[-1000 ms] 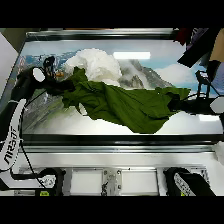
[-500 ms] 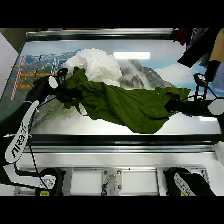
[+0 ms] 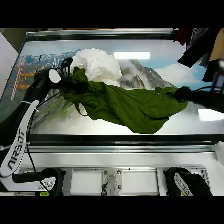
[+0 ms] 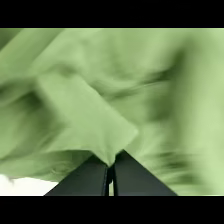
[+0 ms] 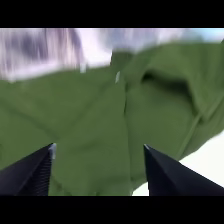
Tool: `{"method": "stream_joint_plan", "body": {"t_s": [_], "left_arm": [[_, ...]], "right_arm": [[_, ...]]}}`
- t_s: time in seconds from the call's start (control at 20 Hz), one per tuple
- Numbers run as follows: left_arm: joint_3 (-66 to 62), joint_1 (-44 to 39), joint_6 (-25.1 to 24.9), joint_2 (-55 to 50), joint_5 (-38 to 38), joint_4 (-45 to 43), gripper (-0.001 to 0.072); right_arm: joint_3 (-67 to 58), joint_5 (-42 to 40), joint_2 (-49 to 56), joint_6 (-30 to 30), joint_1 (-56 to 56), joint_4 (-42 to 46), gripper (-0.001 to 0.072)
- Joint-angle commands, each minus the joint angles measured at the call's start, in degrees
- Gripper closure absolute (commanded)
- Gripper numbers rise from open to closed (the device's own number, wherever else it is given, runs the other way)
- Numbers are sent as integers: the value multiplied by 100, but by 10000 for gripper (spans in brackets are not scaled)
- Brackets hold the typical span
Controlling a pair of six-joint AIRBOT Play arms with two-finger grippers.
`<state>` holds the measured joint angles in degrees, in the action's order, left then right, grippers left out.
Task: Fold the clothes and pants, and hang the long-sleeved shirts on hangers.
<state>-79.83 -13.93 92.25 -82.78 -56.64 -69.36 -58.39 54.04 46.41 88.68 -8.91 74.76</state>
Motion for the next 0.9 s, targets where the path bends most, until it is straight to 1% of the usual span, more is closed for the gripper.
{"method": "stream_joint_plan", "body": {"t_s": [0.0,0.05,0.2,0.35,0.45,0.5,0.55,0.6,0.65,0.7,0.85], "left_arm": [[-994,-1023,-57,730,358,385,690],[-1263,-1493,-55,826,566,339,690],[-1921,-2798,-55,573,1134,286,690],[-2656,-3659,-44,-352,1628,304,690],[-3200,-3956,-33,-1060,1567,313,690],[-3456,-4028,-33,-1386,1414,308,689],[-3657,-4030,-33,-1628,1237,306,673],[-3807,-3963,-33,-1799,999,306,410],[-3823,-3823,20,-1845,782,337,99],[-3740,-3620,155,-1794,573,343,56],[-2929,-2706,223,-1252,197,334,56]], "right_arm": [[-831,-667,-323,208,-319,17,189],[-984,-807,-402,275,-380,20,228],[-1084,-1119,-654,372,-433,2,227],[-1084,-1113,-761,372,-433,2,228],[-1084,-1113,-776,372,-433,4,227],[-1084,-1108,-774,372,-433,4,228],[-1084,-1108,-769,372,-433,11,227],[-1084,-1088,-769,367,-433,24,227],[-1084,-1032,-769,348,-433,28,224],[-1082,-935,-769,282,-433,26,215],[-1078,-350,-737,258,-431,22,215]]}}
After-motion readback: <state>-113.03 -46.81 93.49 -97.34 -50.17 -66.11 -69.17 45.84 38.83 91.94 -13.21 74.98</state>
